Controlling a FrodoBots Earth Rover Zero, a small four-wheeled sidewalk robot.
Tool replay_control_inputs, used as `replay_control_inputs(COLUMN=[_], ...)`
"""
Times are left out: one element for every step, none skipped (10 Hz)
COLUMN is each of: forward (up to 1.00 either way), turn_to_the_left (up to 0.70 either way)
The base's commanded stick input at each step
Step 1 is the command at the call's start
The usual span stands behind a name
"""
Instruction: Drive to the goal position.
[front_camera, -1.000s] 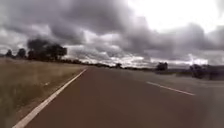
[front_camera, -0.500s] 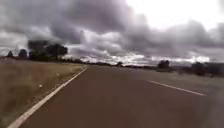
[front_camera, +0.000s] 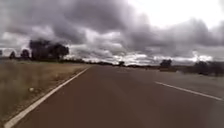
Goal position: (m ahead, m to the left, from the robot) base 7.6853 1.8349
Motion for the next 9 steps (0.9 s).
replay_control_inputs(forward=[0.85, 0.85, 0.85, 0.85, 0.85, 0.85, 0.85, 0.85, 0.85], turn_to_the_left=[0.04, 0.04, 0.04, 0.04, 0.04, 0.04, 0.04, 0.04, 0.04])
